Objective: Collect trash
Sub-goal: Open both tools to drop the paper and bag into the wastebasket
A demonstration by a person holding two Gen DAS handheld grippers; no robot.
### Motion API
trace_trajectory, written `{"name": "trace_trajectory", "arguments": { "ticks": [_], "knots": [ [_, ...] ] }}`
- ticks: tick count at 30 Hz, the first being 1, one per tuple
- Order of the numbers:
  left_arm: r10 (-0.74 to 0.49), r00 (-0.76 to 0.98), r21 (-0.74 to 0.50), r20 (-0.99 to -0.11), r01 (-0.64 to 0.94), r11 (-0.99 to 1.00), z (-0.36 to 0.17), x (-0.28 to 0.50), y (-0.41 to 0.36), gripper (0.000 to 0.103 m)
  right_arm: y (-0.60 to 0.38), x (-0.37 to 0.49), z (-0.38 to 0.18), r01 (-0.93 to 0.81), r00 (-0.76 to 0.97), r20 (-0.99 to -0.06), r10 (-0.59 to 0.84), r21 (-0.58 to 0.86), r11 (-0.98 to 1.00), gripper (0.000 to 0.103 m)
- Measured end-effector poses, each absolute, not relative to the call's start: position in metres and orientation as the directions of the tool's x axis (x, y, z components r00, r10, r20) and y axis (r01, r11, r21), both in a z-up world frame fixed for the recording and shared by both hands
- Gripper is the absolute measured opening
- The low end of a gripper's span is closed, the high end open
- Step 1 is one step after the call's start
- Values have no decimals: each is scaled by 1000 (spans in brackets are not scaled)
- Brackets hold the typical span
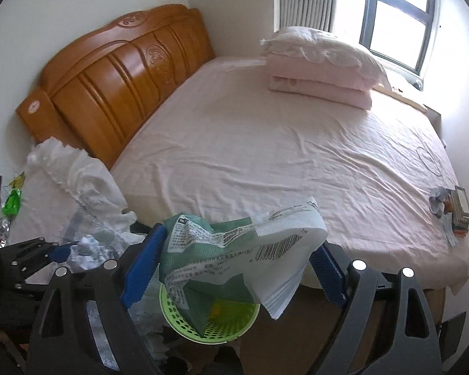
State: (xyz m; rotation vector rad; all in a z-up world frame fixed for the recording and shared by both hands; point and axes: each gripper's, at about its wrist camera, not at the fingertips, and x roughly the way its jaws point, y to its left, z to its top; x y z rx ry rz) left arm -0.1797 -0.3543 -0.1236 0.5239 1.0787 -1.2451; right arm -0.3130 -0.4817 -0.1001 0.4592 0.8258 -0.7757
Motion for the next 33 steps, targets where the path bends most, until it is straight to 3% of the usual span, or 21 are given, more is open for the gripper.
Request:
{"name": "trace_trajectory", "arguments": {
  "ticks": [3, 8, 16, 22, 26, 33],
  "knots": [
    [-494, -40, -213, -868, 930, 300, -125, -187, -360, 76, -488, -318, -104, 761, 428, -799, -423, 67, 645, 88],
    [-516, -24, -214, -857, 926, 312, -117, -190, -364, 87, -495, -321, -111, 751, 426, -810, -404, 67, 657, 88],
    [-539, 49, -175, -841, 918, 356, -101, -185, -356, 95, -494, -317, -118, 739, 431, -820, -377, 80, 669, 89],
    [-560, 127, -145, -819, 898, 416, -83, -170, -333, 95, -489, -311, -130, 725, 428, -839, -337, 97, 682, 91],
    [-572, 164, -150, -804, 874, 462, -72, -156, -317, 95, -481, -303, -140, 694, 436, -859, -266, 133, 708, 101],
    [-574, 203, -156, -793, 843, 514, -64, -141, -297, 95, -467, -283, -153, 676, 410, -884, -224, 130, 725, 101]
  ]
}}
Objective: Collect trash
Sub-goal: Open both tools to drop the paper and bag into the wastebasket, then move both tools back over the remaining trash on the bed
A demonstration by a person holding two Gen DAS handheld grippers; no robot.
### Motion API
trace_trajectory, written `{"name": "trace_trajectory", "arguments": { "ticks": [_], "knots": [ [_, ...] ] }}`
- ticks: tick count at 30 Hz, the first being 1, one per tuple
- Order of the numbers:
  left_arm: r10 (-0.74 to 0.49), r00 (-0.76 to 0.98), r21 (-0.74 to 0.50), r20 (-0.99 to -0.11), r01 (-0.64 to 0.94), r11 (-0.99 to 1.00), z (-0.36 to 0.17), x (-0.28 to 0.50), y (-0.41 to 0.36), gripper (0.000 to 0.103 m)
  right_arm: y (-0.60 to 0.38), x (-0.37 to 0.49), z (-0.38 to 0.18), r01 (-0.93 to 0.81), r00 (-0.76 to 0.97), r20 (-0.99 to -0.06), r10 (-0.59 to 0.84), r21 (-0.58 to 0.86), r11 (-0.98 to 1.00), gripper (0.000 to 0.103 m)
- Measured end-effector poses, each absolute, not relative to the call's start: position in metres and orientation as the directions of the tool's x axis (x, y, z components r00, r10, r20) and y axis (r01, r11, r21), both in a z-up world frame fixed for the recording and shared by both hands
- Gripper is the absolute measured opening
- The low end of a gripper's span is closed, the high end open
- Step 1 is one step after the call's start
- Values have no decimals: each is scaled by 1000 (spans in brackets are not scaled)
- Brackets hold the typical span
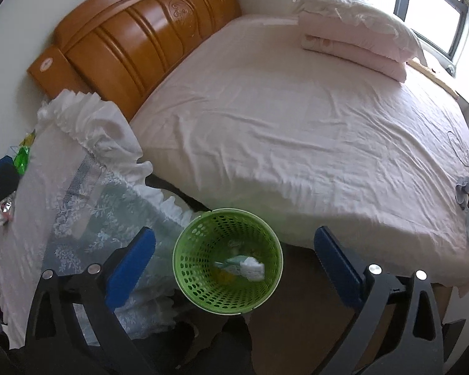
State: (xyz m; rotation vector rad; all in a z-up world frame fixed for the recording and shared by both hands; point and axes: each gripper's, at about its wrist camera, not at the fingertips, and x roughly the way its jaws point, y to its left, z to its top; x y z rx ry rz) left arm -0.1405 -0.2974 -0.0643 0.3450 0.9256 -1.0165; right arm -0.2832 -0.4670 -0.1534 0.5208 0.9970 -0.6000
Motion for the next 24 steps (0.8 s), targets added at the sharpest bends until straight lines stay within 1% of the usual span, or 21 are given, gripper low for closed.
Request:
{"name": "trace_trajectory", "arguments": {
  "ticks": [8, 14, 19, 24],
  "knots": [
    [-570, 225, -158, -790, 824, 544, -62, -131, -284, 95, -463, -273, -153, 676, 410, -883, -227, 127, 726, 101],
    [-563, 271, -153, -780, 791, 592, -55, -121, -262, 95, -458, -258, -144, 655, 443, -872, -210, 154, 740, 101],
    [-546, 335, -146, -768, 738, 658, -48, -103, -226, 95, -437, -229, -125, 589, 499, -844, -199, 161, 792, 101],
    [-511, 407, -143, -757, 660, 738, -41, -85, -182, 95, -402, -187, -99, 484, 573, -803, -161, 173, 858, 101]
  ]
}}
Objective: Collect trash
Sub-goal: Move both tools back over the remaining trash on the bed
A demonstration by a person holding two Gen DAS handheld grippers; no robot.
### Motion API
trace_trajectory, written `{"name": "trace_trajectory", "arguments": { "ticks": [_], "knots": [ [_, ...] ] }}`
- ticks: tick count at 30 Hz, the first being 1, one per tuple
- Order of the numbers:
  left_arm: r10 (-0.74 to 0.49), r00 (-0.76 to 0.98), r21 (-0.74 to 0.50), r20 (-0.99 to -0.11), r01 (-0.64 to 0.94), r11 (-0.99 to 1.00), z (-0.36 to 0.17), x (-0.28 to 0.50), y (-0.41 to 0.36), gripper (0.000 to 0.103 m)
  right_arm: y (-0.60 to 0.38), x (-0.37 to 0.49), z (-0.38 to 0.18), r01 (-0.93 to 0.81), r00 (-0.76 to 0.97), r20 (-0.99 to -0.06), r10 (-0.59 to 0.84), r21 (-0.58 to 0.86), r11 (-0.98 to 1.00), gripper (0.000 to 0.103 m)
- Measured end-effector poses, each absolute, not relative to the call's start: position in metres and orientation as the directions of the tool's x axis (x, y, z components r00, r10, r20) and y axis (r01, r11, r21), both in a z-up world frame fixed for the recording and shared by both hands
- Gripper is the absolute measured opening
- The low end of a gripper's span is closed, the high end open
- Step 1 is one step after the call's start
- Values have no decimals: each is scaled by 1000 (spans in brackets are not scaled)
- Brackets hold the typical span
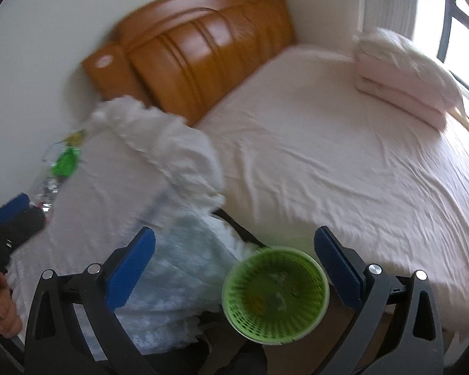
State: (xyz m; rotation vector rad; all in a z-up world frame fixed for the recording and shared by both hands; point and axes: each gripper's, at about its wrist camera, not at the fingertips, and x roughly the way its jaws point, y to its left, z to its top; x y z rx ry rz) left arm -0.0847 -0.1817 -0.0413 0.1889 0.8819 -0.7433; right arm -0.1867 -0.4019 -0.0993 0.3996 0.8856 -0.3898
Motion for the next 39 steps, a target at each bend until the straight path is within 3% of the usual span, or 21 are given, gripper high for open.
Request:
{"name": "trace_trajectory", "arguments": {
  "ticks": [18, 39],
  "knots": [
    [-293, 572, -128, -766, 310, 942, -44, -53, -24, 95, -275, -85, -71, 137, 651, -754, 82, 224, 965, 101],
    [-220, 566, -111, -794, 221, 969, -65, -22, 40, 95, -209, -28, -87, 23, 595, -787, 161, 217, 976, 101]
  ]
}}
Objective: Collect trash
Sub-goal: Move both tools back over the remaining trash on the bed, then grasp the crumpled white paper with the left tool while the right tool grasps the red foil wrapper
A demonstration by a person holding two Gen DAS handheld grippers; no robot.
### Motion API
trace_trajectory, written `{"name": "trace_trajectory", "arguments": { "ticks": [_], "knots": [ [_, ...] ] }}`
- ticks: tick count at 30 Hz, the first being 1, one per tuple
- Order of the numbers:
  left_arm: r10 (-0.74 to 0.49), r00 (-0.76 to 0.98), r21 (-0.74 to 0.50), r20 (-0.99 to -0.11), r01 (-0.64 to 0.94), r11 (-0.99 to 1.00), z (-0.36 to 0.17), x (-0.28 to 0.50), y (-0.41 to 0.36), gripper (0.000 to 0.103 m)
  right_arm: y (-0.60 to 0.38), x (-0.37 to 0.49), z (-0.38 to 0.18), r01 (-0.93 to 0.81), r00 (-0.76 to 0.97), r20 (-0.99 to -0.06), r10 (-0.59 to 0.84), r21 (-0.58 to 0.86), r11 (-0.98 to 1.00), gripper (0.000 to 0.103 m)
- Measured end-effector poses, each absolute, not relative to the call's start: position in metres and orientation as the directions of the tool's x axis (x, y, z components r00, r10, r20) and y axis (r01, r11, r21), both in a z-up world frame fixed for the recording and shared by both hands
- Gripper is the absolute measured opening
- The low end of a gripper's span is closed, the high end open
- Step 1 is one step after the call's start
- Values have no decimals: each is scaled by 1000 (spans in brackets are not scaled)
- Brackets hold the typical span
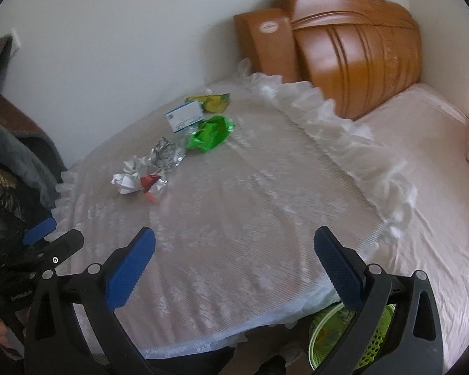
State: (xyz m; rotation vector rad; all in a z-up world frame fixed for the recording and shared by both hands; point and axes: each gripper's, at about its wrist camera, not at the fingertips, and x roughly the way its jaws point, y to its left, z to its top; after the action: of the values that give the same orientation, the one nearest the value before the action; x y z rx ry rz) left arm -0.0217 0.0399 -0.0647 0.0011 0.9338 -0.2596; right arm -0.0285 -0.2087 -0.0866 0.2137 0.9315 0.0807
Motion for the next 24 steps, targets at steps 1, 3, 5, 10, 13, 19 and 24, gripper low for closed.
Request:
{"name": "trace_trajectory", "arguments": {
  "ticks": [1, 3, 5, 10, 13, 19, 24],
  "knots": [
    [-217, 565, -107, -796, 220, 969, -67, -18, 44, 95, -205, -25, -87, 17, 593, -788, 164, 216, 976, 101],
    [-207, 564, -97, -799, 218, 971, -71, -12, 52, 95, -185, -8, -93, -13, 581, -795, 175, 206, 979, 101],
    [-194, 558, -88, -807, 211, 974, -78, -1, 63, 95, -167, 8, -98, -39, 568, -802, 183, 196, 980, 101],
    [-176, 542, -85, -821, 188, 978, -90, 20, 89, 95, -130, 48, -117, -58, 534, -823, 193, 192, 980, 101],
    [-163, 541, -76, -825, 180, 981, -95, 29, 101, 95, -113, 70, -131, -38, 522, -829, 199, 211, 977, 101],
    [-172, 531, -96, -830, 168, 981, -102, 40, 118, 95, -89, 107, -157, 35, 482, -859, 171, 214, 976, 94],
    [-175, 528, -100, -831, 167, 981, -106, 45, 122, 95, -81, 120, -174, 51, 427, -887, 174, 216, 975, 69]
  ]
}}
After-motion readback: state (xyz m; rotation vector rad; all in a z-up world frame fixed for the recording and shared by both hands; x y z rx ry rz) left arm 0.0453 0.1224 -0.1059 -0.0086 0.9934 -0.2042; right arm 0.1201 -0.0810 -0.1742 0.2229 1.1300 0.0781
